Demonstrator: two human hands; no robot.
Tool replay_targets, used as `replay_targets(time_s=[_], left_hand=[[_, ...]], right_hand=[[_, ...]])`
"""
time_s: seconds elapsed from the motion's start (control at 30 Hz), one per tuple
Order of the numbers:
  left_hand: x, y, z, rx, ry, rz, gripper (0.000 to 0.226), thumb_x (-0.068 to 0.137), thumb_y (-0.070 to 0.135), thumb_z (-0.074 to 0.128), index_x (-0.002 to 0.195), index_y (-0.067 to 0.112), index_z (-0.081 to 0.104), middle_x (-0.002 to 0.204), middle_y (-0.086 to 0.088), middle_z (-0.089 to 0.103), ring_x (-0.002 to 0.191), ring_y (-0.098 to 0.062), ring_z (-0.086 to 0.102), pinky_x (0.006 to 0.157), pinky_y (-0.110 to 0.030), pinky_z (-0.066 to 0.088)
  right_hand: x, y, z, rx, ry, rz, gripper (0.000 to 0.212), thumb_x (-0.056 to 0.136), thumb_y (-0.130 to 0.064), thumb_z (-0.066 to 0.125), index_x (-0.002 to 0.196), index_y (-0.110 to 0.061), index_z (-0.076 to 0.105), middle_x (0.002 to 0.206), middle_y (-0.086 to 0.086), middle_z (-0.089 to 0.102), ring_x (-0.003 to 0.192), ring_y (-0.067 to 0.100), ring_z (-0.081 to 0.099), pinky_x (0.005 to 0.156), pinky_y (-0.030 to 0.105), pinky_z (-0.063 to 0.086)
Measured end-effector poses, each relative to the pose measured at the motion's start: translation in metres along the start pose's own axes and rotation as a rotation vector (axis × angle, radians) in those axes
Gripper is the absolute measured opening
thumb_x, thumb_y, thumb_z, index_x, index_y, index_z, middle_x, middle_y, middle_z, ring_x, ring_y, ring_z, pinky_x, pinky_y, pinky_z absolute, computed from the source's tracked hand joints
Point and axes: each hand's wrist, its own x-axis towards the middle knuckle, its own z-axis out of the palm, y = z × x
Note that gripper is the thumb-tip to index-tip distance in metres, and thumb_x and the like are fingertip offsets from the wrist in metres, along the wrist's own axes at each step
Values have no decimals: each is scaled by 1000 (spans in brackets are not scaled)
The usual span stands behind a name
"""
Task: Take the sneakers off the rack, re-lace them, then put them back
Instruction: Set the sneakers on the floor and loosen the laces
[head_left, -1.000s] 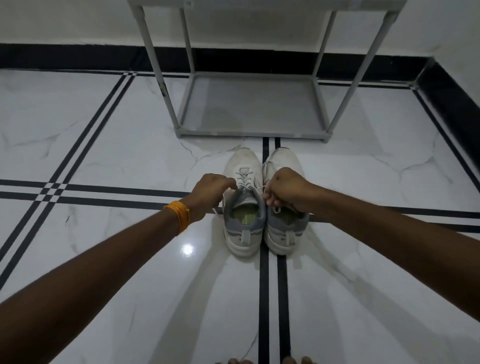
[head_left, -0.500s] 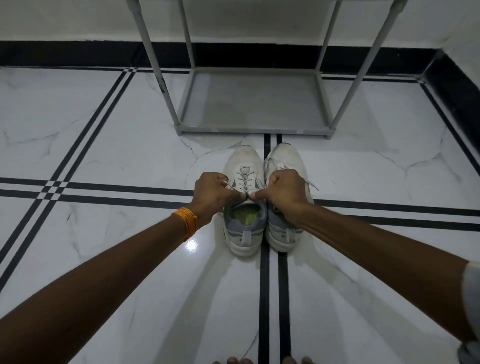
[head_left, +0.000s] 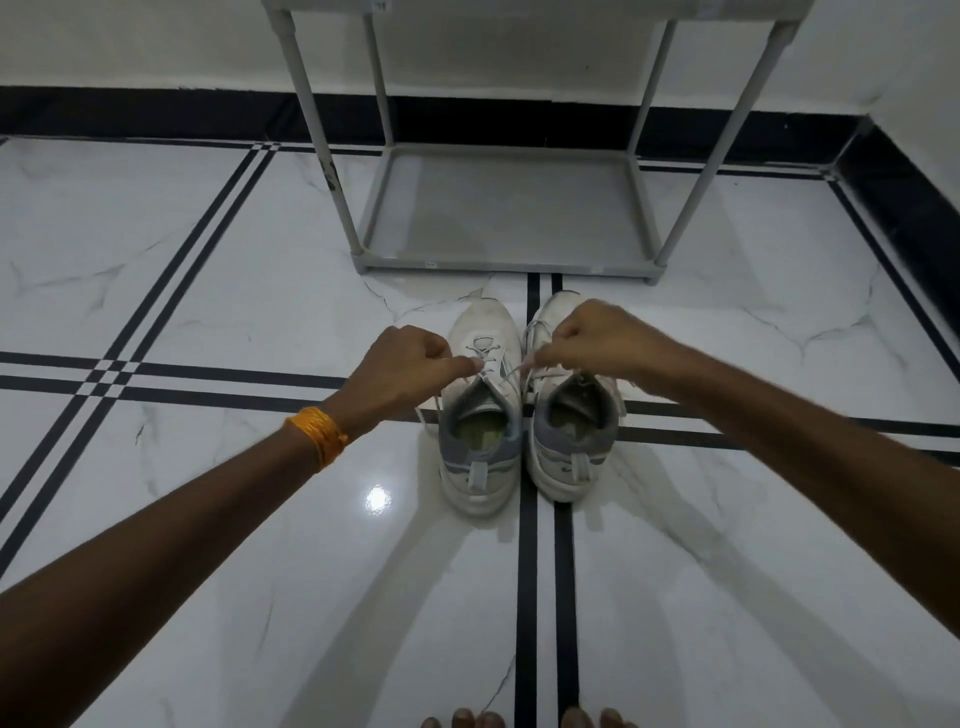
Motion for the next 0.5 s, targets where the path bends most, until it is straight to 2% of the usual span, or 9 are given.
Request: replay_targets(time_s=[0.07, 0.17, 0.23, 0.33, 0.4, 0.47, 0.5], left_hand=[[1, 6, -1, -140, -55, 15, 40, 88, 37, 65, 54, 17, 56, 64, -4, 58, 69, -20, 56, 67, -31, 43], [3, 13, -2, -232, -30, 42, 37, 92, 30, 61, 60, 12, 55, 63, -3, 54, 61, -17, 52, 69, -37, 48], [3, 17, -8, -5, 16, 161, 37, 90, 33, 63, 62, 11, 56, 62, -3, 53, 57, -14, 48, 61, -30, 45], [-2, 34, -31, 308, 163, 360, 37, 86, 38, 68, 57, 22, 50, 57, 8, 49, 56, -4, 45, 55, -22, 33], [-2, 45, -45, 337, 167, 444, 38, 86, 39, 68, 59, 18, 54, 55, 5, 50, 54, -9, 47, 55, -25, 39], [-3, 53, -49, 311, 23, 505, 35, 87, 40, 67, 66, 13, 60, 64, -1, 58, 63, -20, 57, 63, -38, 52], [-4, 55, -46, 318, -60, 535, 32, 87, 41, 67, 69, 14, 61, 72, -1, 61, 70, -20, 60, 70, -42, 55]], right_hand=[[-2, -8, -20, 53, 26, -9, 33, 84, -30, 71, 57, -15, 58, 57, -1, 53, 51, 11, 43, 48, 22, 31], [0, -14, -40, 136, 103, -17, 28, 86, -29, 68, 65, -12, 63, 61, 1, 53, 53, 12, 43, 49, 23, 31], [2, -12, -46, 147, 159, -7, 28, 85, -30, 69, 76, -4, 69, 64, 3, 53, 57, 13, 45, 52, 26, 32], [2, -3, -46, 94, 261, -11, 39, 83, -32, 69, 89, 6, 70, 71, 9, 60, 68, 20, 53, 66, 31, 38], [-2, -1, -46, 65, 262, -38, 40, 84, -34, 68, 85, 6, 69, 70, 9, 60, 70, 22, 53, 68, 32, 38], [-7, -9, -48, 47, 190, -100, 39, 87, -36, 65, 69, -1, 64, 63, 3, 56, 63, 18, 51, 64, 30, 37], [-9, -17, -49, 41, 141, -145, 39, 89, -36, 64, 62, -8, 58, 60, 1, 53, 58, 15, 48, 60, 28, 35]])
